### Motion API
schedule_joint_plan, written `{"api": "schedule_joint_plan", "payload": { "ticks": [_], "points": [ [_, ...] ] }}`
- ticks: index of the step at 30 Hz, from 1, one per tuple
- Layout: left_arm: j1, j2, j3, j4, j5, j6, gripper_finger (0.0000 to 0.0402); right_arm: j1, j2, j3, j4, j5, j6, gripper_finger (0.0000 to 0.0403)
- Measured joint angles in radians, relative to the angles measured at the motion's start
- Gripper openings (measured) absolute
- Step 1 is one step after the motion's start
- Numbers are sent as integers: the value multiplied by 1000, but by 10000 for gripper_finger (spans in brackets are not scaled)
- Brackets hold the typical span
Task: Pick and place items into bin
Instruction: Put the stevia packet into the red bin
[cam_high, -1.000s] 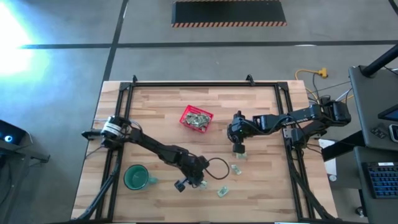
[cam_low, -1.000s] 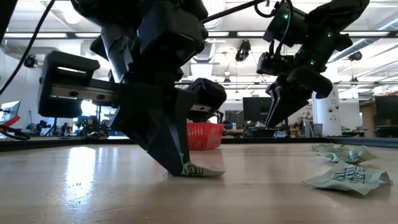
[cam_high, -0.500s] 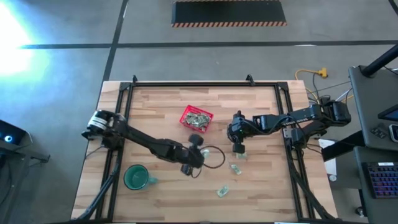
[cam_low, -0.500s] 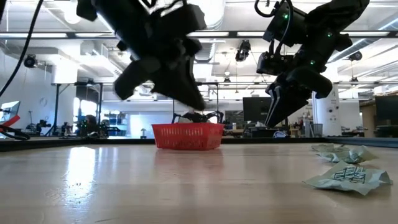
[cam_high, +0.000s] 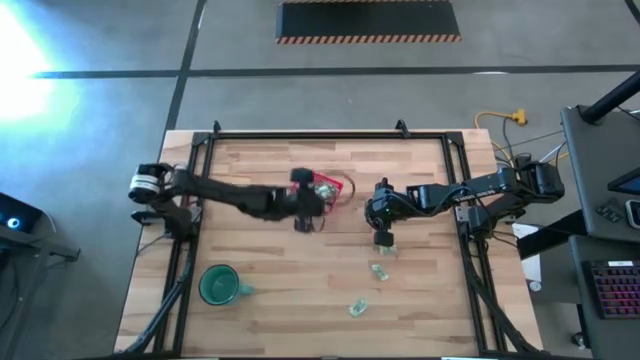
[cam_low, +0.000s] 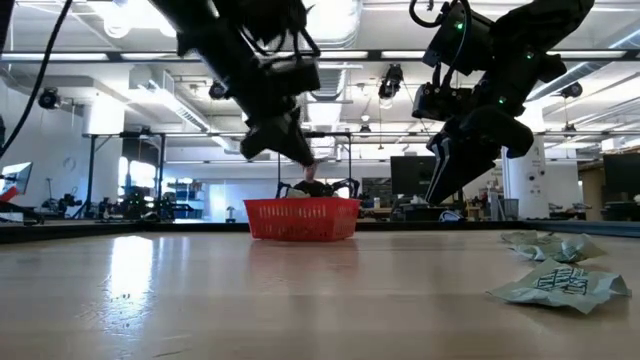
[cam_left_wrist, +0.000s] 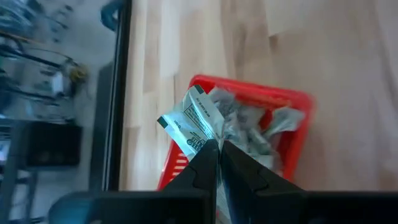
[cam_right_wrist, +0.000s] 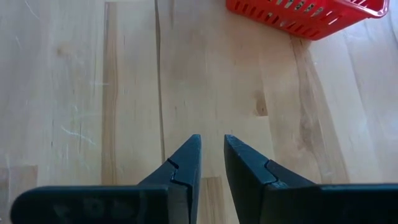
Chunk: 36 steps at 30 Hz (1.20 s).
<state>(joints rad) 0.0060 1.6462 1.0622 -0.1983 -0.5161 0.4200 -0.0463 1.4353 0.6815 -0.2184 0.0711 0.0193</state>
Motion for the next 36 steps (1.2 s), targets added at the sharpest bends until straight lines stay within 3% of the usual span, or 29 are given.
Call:
{"api": "schedule_joint_plan", "payload": {
  "ticks": [7,24,36],
  "points": [
    [148,2,-13,4,166,1,1,0,0,0,-1,0,-4,57],
    [178,5,-28,-12,168,-20,3,0,0,0,-1,1,-15,57],
    [175,2,-29,-30,158,-70,119,0,0,0,-23,1,-11,57]
  ]
}}
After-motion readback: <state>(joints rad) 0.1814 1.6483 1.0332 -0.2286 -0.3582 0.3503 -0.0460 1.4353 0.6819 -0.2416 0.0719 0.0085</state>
